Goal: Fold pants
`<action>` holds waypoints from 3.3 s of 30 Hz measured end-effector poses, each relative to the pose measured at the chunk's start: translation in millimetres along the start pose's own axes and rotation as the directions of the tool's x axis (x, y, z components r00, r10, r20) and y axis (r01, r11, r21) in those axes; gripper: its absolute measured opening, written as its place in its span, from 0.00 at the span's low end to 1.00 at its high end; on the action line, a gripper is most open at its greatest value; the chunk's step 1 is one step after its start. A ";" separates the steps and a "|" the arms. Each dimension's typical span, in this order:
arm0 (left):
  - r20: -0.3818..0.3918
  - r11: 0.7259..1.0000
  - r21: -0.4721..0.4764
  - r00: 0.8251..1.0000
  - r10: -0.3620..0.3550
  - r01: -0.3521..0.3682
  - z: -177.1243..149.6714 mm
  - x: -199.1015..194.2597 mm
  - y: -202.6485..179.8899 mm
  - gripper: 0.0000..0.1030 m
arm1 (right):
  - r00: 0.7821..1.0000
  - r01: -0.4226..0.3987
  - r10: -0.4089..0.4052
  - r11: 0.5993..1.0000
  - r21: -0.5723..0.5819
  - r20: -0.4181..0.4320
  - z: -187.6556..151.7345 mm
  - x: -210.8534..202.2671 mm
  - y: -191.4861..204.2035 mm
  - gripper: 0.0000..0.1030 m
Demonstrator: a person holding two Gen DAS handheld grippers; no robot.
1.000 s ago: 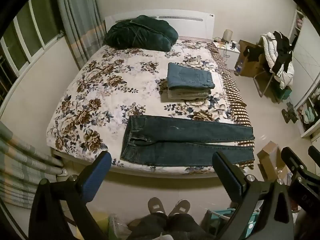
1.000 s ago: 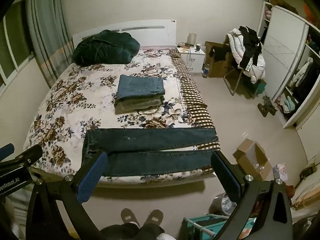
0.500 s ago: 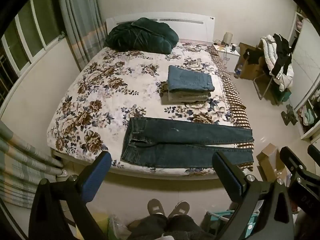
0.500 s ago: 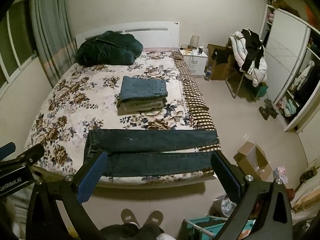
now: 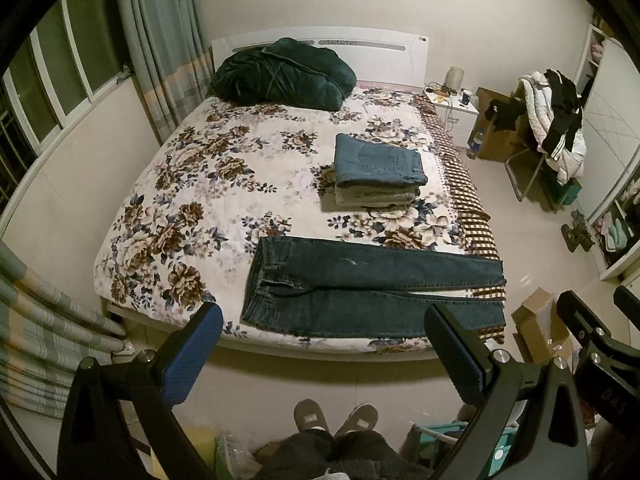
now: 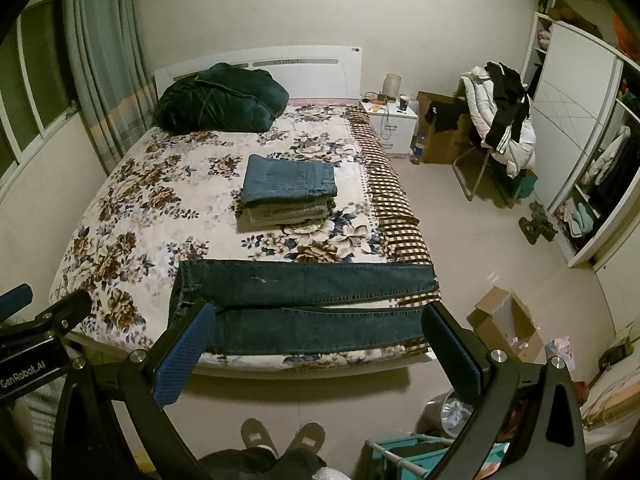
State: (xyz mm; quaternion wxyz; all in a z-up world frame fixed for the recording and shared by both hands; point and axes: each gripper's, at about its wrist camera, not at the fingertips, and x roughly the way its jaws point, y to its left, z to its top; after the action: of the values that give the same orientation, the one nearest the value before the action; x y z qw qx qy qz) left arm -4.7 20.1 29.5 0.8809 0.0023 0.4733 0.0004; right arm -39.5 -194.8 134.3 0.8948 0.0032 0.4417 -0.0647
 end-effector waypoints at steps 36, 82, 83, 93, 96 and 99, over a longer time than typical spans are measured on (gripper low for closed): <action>0.007 1.000 -0.003 1.000 0.003 -0.003 4.1 -5.5 -0.7 1.00 | 1.000 -0.010 0.010 1.000 -0.006 0.006 3.4 0.8 0.3 1.00; -0.328 0.973 -0.076 0.927 0.182 -0.217 124.5 402.8 -23.3 1.00 | 0.942 0.172 -0.074 0.944 0.282 -0.326 95.8 478.8 -65.8 1.00; -0.356 0.972 -0.079 0.917 0.181 -0.222 127.3 423.7 -20.0 1.00 | 0.934 0.187 -0.078 0.938 0.293 -0.348 93.5 503.2 -66.9 1.00; -0.672 0.901 -0.256 0.735 0.095 -0.350 103.4 675.3 31.6 1.00 | 0.800 0.360 -0.037 0.829 0.429 -0.599 39.8 773.1 -123.9 1.00; -0.716 0.862 -0.292 0.692 0.089 -0.413 91.7 720.6 46.8 1.00 | 0.765 0.415 -0.026 0.784 0.461 -0.644 14.6 811.0 -150.9 1.00; -0.742 0.827 -0.309 0.663 0.099 -0.470 80.9 745.5 60.6 1.00 | 0.736 0.487 -0.021 0.711 0.507 -0.677 -12.6 842.5 -186.5 1.00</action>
State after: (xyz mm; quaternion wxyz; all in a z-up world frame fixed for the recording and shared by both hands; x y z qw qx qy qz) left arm 474.5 82.6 -547.2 0.5955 -0.1376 0.7476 0.2600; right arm 435.1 -474.2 -530.1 0.6151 0.2729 0.6562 -0.3414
